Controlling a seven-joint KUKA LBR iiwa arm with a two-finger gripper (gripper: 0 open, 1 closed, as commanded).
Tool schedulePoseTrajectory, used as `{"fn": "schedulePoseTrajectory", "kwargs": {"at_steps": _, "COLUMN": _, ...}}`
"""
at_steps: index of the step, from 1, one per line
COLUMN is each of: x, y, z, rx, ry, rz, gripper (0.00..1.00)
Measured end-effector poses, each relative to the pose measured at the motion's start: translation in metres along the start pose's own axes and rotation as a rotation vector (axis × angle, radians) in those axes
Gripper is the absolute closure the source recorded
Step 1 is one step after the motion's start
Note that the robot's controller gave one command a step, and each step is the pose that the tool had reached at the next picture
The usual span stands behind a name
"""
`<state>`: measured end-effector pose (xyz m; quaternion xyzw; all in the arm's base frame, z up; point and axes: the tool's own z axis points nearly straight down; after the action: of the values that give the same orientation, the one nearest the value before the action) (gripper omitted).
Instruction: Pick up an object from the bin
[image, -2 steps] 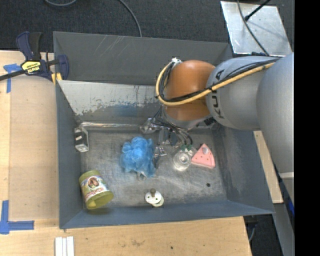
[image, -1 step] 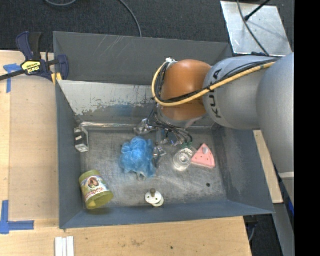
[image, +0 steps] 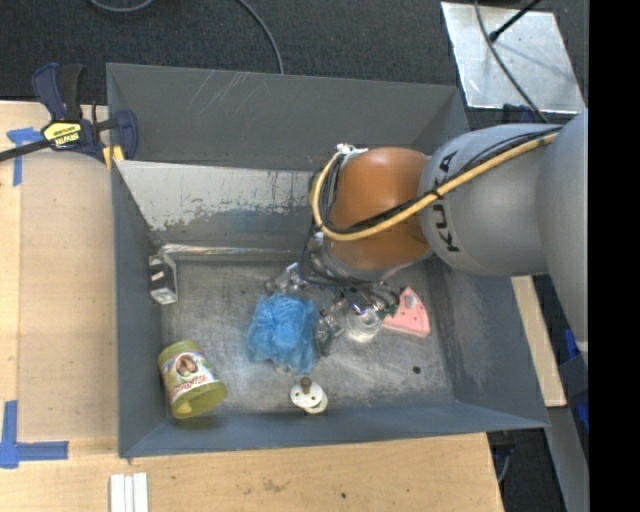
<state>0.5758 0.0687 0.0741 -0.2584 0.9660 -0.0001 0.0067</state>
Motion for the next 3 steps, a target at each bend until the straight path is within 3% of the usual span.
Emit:
{"fn": "schedulePoseTrajectory", "kwargs": {"at_steps": 1, "x": -0.006, "y": 0.024, "z": 0.0, "rx": 0.003, "ry": 0.008, "rz": 0.139, "gripper": 0.0}}
{"fn": "schedulePoseTrajectory", "kwargs": {"at_steps": 2, "x": -0.014, "y": 0.046, "z": 0.0, "rx": -0.002, "ry": 0.004, "rz": -0.047, "gripper": 0.0}}
{"fn": "schedulePoseTrajectory", "kwargs": {"at_steps": 3, "x": 0.001, "y": 0.082, "z": -0.002, "rx": 0.001, "ry": -0.003, "rz": 0.021, "gripper": 1.0}}
